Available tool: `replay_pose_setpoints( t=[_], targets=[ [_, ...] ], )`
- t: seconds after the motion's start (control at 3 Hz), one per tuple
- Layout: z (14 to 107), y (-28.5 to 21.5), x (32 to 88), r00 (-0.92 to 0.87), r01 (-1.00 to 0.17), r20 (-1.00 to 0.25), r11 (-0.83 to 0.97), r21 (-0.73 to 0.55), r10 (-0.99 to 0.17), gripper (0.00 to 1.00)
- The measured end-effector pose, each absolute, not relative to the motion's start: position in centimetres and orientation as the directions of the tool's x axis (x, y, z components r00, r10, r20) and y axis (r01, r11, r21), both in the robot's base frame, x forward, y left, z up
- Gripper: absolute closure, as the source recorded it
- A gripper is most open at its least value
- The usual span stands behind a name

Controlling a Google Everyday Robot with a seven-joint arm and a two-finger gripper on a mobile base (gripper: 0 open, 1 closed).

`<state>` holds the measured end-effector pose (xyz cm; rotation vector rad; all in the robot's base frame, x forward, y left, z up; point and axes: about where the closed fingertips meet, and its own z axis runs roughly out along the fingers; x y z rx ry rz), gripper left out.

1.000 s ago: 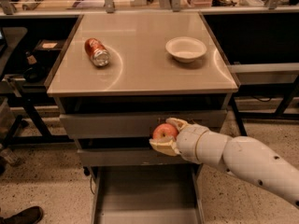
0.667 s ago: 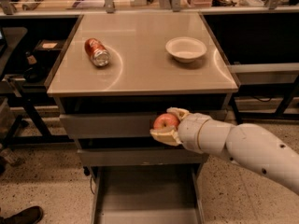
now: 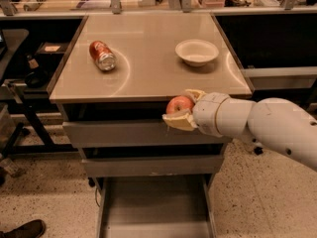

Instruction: Pick apple from bottom drawer and place on counter

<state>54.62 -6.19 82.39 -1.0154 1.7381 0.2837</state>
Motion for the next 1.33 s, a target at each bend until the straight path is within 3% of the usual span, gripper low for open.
replay_pose_setpoints(
  t=[0.67, 1.33],
  targets=[
    [84.6, -6.9, 56.0, -0.074, -0.721, -0.875, 0.632, -0.284, -0.478, 1.0],
    [89.6, -7.8, 60.9, -0.028, -0.676, -0.882, 0.658, -0.33, -0.47, 1.0]
  ],
)
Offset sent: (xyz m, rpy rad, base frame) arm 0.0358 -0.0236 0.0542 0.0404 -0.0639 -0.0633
